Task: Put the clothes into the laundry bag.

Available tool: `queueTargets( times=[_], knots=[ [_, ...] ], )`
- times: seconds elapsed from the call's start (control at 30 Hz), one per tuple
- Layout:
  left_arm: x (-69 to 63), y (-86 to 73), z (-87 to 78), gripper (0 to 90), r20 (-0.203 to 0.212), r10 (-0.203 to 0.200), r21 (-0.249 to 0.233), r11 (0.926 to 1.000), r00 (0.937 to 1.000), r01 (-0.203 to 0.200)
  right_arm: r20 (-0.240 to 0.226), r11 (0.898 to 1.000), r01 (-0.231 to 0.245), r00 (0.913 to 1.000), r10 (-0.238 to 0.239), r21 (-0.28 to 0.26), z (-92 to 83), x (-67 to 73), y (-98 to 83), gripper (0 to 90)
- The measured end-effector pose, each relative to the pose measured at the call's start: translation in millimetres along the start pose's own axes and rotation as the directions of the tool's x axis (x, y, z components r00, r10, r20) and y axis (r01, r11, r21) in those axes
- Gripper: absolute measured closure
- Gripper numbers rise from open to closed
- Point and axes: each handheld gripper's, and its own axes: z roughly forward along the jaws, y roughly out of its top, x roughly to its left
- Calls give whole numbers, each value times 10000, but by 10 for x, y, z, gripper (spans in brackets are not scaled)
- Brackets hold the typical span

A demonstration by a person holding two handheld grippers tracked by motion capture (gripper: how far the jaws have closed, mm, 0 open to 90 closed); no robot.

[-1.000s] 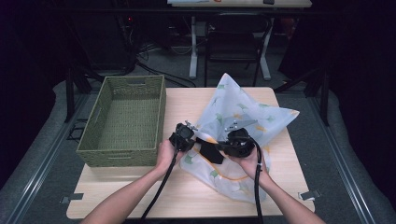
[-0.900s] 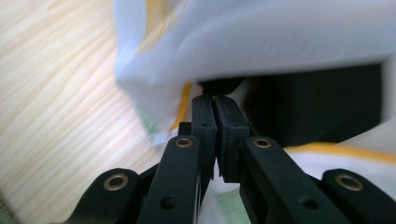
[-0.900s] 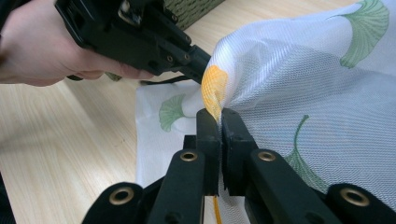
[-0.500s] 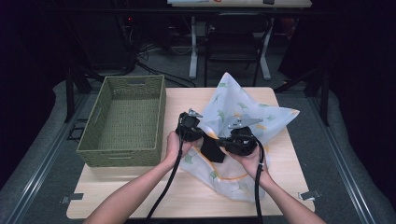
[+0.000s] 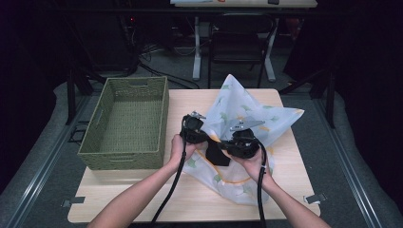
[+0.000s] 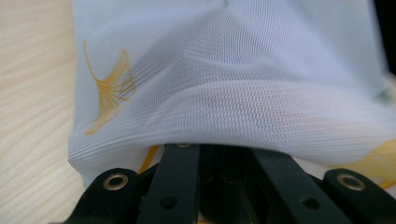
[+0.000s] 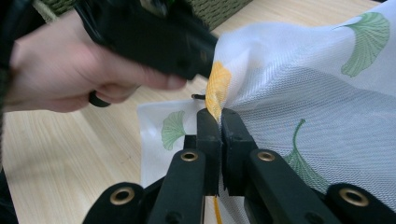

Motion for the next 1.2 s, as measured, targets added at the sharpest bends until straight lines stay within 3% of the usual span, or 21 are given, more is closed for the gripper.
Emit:
queueTargets(
  times=[0.17, 0.23, 0.3, 0.37, 0.47, 0.57, 0.63, 0.67, 0.7, 0.73, 0.77, 0.83, 0.9, 0.93, 0.97, 1.0, 1.03, 1.07, 1.1, 1.17, 1.2],
  knots=[
    [106, -194, 178, 842, 201, 150, 851, 9962, 9997, -166, -34, 9994, 52, 10000, -51, 332, 47, 9, -36, 876],
    [122, -212, 187, 763, 239, 282, 1075, 9937, 9993, -306, -57, 9994, 55, 10000, -53, 341, 46, 15, -37, 875],
    [137, -244, 134, 669, 77, 806, 1361, 9874, 9967, -809, -54, 9994, 96, 9999, -95, 338, 39, 13, -35, 875],
    [144, -253, 70, 580, -192, 1063, 1480, 9837, 9942, -1023, -51, 9993, 102, 9999, -100, 356, 38, 5, -37, 875],
    [178, -270, -11, 490, -366, 1108, 1571, 9821, 9932, -1038, -24, 9993, 164, 9999, -163, 329, 37, 3, -33, 875],
    [168, -308, -34, 451, -427, 1437, 1867, 9733, 9887, -1334, -25, 9992, 190, 9998, -189, 356, 43, 14, -30, 875],
    [151, -340, -33, 427, -239, 1462, 2030, 9694, 9890, -1384, -32, 9992, 197, 9998, -196, 350, 43, 19, -28, 875],
    [131, -355, -28, 420, -287, 1686, 2190, 9628, 9853, -1584, -30, 9992, 202, 9998, -201, 341, 41, 18, -27, 875],
    [131, -355, -28, 415, -287, 1686, 2190, 9628, 9853, -1584, -30, 9992, 202, 9998, -201, 341, 41, 18, -27, 875],
    [107, -370, -17, 415, -393, 1890, 2402, 9549, 9812, -1743, -31, 9992, 209, 9998, -208, 345, 41, 18, -27, 875],
    [55, -396, 11, 415, -858, 2314, 2840, 9380, 9691, -1988, -45, 9992, 187, 9998, -186, 356, 42, 15, -29, 875],
    [36, -407, 30, 463, -1050, 2341, 2998, 9341, 9665, -1936, -38, 9992, 177, 9998, -176, 353, 46, 13, -29, 875],
    [3, -418, 44, 614, -1586, 2550, 3203, 9271, 9538, -1946, -31, 9993, 166, 9999, -165, 342, 48, 17, -27, 875],
    [-4, -418, 47, 706, -1657, 2495, 3131, 9307, 9541, -1890, -36, 9992, 184, 9998, -182, 343, 49, 17, -27, 875],
    [0, -406, 49, 808, -1589, 2594, 3114, 9288, 9526, -2010, -36, 9993, 179, 9998, -178, 337, 49, 16, -27, 875],
    [-5, -398, 53, 859, -1641, 2536, 3009, 9332, 9533, -1965, -32, 9993, 196, 9998, -195, 320, 47, 13, -26, 875],
    [-9, -378, 57, 867, -1598, 2569, 2873, 9358, 9531, -2040, -24, 9993, 178, 9998, -177, 319, 44, 13, -24, 875],
    [-8, -356, 57, 872, -1511, 2478, 2648, 9428, 9570, -2023, -33, 9994, 174, 9998, -173, 298, 41, 13, -20, 875],
    [-8, -356, 57, 875, -1511, 2478, 2648, 9428, 9570, -2023, -33, 9994, 174, 9998, -173, 298, 41, 13, -20, 875],
    [-4, -274, 46, 878, -1151, 2134, 1986, 9619, 9702, -1880, -49, 9996, 125, 9999, -124, 257, 40, 13, -16, 875],
    [-4, -274, 46, 878, -1151, 2134, 1986, 9619, 9702, -1880, -49, 9996, 125, 9999, -124, 257, 40, 13, -16, 875]
  ],
)
